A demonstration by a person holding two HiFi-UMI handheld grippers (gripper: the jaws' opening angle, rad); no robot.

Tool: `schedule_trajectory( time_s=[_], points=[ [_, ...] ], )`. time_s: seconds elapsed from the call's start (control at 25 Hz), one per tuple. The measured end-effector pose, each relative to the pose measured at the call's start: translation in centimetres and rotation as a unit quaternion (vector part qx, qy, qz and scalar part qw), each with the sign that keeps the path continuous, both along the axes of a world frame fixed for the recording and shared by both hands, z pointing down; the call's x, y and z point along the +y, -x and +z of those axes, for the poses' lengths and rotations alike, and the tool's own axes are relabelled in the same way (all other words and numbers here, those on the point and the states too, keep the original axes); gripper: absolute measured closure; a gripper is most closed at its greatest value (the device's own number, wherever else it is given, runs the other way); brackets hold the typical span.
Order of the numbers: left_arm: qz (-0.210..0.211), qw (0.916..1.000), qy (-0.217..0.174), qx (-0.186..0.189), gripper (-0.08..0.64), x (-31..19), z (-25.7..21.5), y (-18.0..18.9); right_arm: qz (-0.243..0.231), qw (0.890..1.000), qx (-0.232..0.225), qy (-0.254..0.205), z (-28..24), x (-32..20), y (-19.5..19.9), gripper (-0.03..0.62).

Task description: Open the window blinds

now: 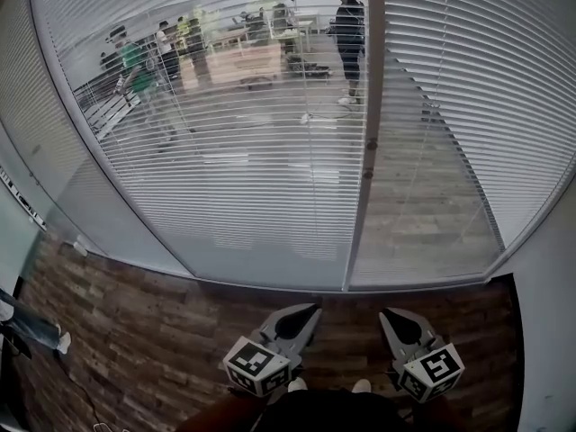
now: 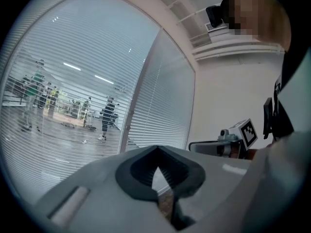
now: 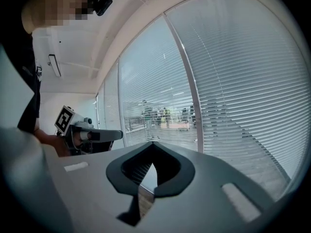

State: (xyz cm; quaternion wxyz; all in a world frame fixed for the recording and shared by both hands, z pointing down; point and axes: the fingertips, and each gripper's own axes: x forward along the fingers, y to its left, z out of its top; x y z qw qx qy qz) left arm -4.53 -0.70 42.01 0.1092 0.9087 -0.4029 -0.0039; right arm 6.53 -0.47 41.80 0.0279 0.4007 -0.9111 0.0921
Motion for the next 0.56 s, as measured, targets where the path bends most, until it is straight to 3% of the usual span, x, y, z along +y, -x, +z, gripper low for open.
schedule_trajectory(
  time_s=[0.56],
  points=[
    [-0.004,1.0,0.004,0.003,0.558,0.1,0.15,-0.1,0.002,1.0,0.013,0.012,0.01,0.1,-0.04,0.569]
  ],
)
